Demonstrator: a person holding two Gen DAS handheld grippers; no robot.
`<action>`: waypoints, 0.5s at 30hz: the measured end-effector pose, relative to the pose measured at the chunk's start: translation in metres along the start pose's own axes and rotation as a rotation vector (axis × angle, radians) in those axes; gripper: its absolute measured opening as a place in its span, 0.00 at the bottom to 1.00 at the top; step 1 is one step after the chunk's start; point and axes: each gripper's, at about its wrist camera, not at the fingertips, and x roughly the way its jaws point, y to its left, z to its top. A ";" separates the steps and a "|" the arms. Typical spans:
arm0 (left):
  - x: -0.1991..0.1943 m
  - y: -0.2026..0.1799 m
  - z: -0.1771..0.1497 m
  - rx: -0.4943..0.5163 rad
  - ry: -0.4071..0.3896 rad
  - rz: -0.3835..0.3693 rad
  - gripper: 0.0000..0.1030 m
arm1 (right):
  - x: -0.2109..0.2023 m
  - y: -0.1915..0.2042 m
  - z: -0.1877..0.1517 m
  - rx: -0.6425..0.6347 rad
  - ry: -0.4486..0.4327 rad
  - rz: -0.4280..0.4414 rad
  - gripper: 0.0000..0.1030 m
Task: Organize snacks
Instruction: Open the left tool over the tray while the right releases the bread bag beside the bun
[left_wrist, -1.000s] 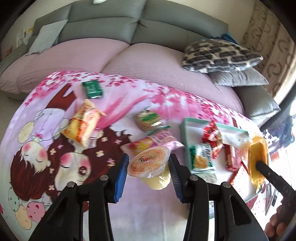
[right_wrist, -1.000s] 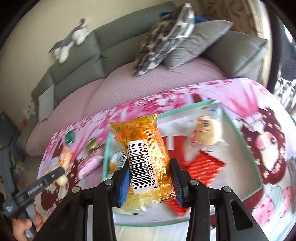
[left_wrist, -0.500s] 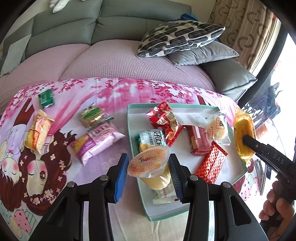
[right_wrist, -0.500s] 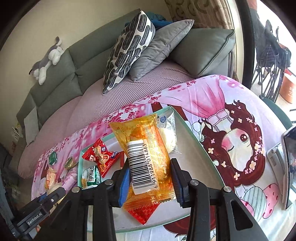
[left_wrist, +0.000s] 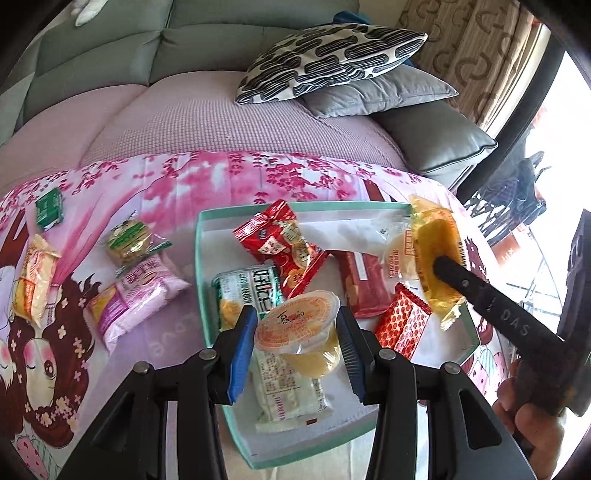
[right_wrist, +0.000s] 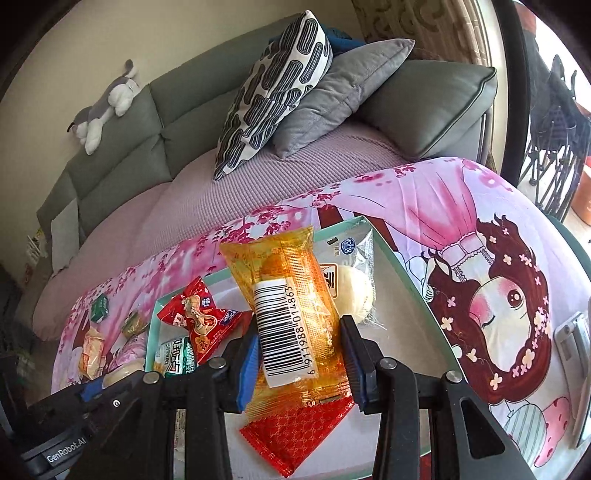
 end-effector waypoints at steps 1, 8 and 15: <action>0.002 -0.002 0.001 0.005 -0.003 -0.001 0.45 | 0.003 0.000 0.000 0.001 0.004 0.001 0.42; 0.020 -0.014 0.011 0.018 -0.033 0.010 0.45 | 0.015 -0.002 0.000 0.003 0.025 -0.014 0.42; 0.039 -0.022 0.017 0.038 -0.039 0.018 0.45 | 0.026 -0.003 -0.002 -0.007 0.059 -0.029 0.42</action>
